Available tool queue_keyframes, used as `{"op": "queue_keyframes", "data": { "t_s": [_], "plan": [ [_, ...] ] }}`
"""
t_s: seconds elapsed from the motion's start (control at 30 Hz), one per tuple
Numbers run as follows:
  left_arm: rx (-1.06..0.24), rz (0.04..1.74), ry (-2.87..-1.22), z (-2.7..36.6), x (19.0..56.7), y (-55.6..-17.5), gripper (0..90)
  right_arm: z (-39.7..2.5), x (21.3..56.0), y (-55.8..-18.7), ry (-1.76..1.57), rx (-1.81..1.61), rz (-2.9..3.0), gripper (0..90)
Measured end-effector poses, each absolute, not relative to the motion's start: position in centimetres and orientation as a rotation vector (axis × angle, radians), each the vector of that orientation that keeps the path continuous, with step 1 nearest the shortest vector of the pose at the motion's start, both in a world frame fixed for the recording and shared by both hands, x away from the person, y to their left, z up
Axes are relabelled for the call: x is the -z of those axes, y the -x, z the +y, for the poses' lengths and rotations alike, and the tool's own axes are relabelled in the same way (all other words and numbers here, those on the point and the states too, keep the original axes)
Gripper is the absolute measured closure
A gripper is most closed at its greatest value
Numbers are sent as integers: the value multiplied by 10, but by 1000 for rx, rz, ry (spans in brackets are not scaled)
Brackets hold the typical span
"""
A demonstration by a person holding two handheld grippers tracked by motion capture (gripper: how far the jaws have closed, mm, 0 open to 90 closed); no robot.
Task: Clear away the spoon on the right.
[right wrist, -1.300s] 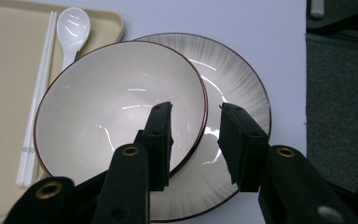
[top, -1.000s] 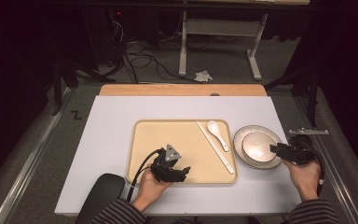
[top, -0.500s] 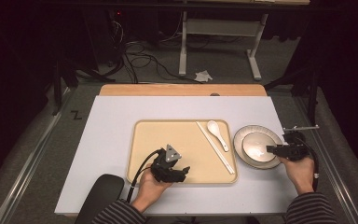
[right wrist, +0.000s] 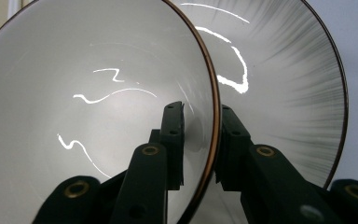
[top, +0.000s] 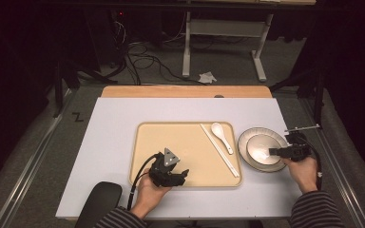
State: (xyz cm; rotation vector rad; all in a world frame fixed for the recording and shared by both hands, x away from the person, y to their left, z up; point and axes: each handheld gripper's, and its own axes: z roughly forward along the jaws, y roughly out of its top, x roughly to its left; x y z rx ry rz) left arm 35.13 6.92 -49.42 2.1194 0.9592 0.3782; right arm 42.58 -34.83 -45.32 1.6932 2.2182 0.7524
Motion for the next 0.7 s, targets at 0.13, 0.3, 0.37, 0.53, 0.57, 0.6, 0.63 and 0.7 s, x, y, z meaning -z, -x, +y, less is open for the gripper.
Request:
{"op": "queue_keyframes", "data": {
  "t_s": [0.13, 0.3, 0.37, 0.53, 0.57, 0.6, 0.63, 0.7],
  "plan": [
    [-385, 978, -2113, 73, 495, -350, 324, -348, 456, -431, -1694, -744, 2252, 802],
    [-396, 998, -2105, 76, 495, -348, 324, -348, 462, -437, -1701, -731, 2286, 822],
    [-401, 1008, -2103, 78, 495, -347, 324, -348, 464, -440, -1719, -743, 2299, 829],
    [-415, 1017, -2103, 80, 494, -346, 324, -352, 465, -442, -1752, -789, 2300, 834],
    [-414, 1017, -2103, 80, 495, -346, 324, -353, 465, -442, -1756, -796, 2298, 834],
    [-417, 1016, -2106, 80, 495, -346, 325, -353, 465, -443, -1759, -802, 2299, 834],
    [-422, 1016, -2108, 80, 495, -345, 324, -354, 465, -443, -1773, -812, 2296, 836],
    [-426, 1013, -2109, 80, 495, -345, 324, -355, 465, -444, -1778, -832, 2292, 836]
  ]
}}
